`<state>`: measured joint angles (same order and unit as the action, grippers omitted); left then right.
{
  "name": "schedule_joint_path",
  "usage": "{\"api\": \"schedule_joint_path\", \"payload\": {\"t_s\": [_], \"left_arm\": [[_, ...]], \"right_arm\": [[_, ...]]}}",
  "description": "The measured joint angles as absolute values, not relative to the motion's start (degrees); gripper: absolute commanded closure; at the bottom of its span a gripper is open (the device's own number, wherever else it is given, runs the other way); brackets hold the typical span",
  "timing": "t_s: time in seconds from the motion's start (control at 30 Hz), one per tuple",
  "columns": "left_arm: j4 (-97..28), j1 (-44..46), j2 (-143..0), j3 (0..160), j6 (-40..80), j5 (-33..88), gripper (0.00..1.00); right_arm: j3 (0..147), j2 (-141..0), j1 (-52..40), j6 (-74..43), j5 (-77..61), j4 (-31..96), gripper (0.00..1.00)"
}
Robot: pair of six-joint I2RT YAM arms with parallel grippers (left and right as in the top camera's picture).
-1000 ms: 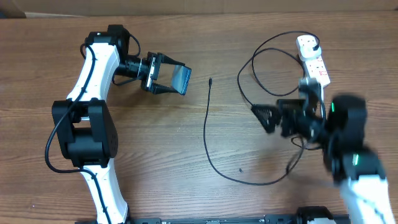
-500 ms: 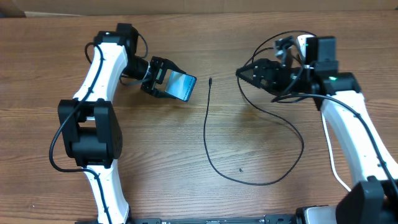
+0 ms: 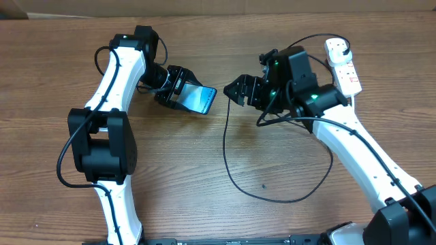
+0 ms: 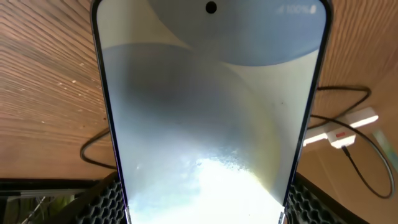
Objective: Plug charger to phone and switch on socket
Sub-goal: 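Move the right gripper toward the phone held by the left gripper, then grasp the phone's edge with the right gripper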
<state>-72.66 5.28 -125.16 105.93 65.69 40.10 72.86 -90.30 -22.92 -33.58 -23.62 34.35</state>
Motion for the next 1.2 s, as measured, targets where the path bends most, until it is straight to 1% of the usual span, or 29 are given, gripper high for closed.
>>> {"api": "schedule_joint_path", "payload": {"t_s": [0.13, 0.17, 0.47, 0.63, 0.8, 0.93, 1.2], "left_arm": [[-73.28, 5.28, -125.16, 105.93, 65.71, 39.68, 0.96], [-73.41, 5.30, -125.16, 105.91, 65.71, 39.55, 0.96], [-73.21, 6.59, -125.16, 105.93, 66.19, 39.05, 0.96], [-73.23, 7.55, -125.16, 105.93, 66.76, 38.96, 0.96], [-73.47, 8.29, -125.16, 105.93, 67.26, 39.13, 0.96], [-73.43, 8.56, -125.16, 105.93, 67.42, 40.18, 0.96], [-73.97, 8.64, -125.16, 105.93, 67.40, 40.71, 0.96]], "right_arm": [[72.86, -90.50, -24.97, -36.86, -21.21, 32.29, 0.20], [72.86, -90.83, -25.61, -37.93, -20.78, 31.68, 0.23], [72.86, -96.60, -28.99, -40.88, -20.05, 29.54, 0.24], [72.86, -98.41, -31.48, -40.80, -19.44, 27.07, 0.37], [72.86, -99.79, -32.86, -42.11, -18.06, 25.45, 0.45], [72.86, -99.83, -33.47, -42.72, -16.19, 24.91, 0.47], [72.86, -100.84, -35.18, -43.40, -12.99, 24.45, 0.58]]}}
